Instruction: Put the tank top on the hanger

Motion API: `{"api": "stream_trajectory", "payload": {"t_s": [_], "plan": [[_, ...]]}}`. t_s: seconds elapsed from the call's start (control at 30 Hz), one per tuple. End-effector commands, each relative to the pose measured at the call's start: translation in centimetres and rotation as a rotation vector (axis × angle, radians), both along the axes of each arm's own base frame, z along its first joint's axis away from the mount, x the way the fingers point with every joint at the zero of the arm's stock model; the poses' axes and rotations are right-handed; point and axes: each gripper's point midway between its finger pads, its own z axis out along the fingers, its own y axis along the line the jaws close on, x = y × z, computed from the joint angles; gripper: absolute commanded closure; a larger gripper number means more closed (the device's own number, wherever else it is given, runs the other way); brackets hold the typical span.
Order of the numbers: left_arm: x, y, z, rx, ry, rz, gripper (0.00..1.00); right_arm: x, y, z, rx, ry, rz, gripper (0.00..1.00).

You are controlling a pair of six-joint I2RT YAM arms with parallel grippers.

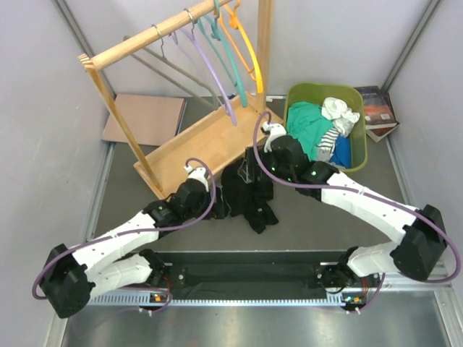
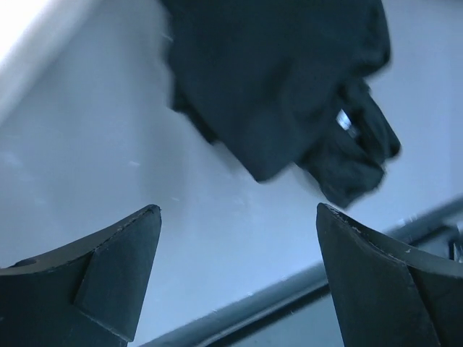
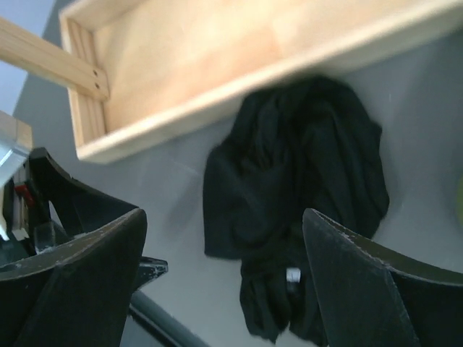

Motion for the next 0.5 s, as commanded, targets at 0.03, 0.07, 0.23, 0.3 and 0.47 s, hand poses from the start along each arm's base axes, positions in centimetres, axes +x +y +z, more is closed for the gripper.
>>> {"api": "stream_trajectory", "payload": {"t_s": [0.03,0.07,0.23,0.3,0.47], "plan": [[-1.8,-4.0,-0.3,-0.101,0.031,-0.108,0.08,-3.8,-3.7,-4.1,-0.031,0.130,-0.050,0.14],[-1.9,-4.8,-0.7,-0.102,0.037,-0.120,0.07,-4.4,-3.9,-4.7,-0.028,0.147,-0.034,0.14],[-3.7,-8.2,-2.8,-0.090,0.110,-0.189,0.07,-6.8,-5.7,-8.9,-0.041,0.233,-0.061,0.22],[-3.6,-9.0,-3.1,-0.100,0.118,-0.193,0.09,-7.3,-6.4,-10.5,-0.072,0.271,-0.081,0.29],[-3.5,-11.1,-3.8,-0.122,0.173,-0.199,0.12,-7.8,-7.0,-13.1,-0.105,0.327,-0.113,0.42]]}}
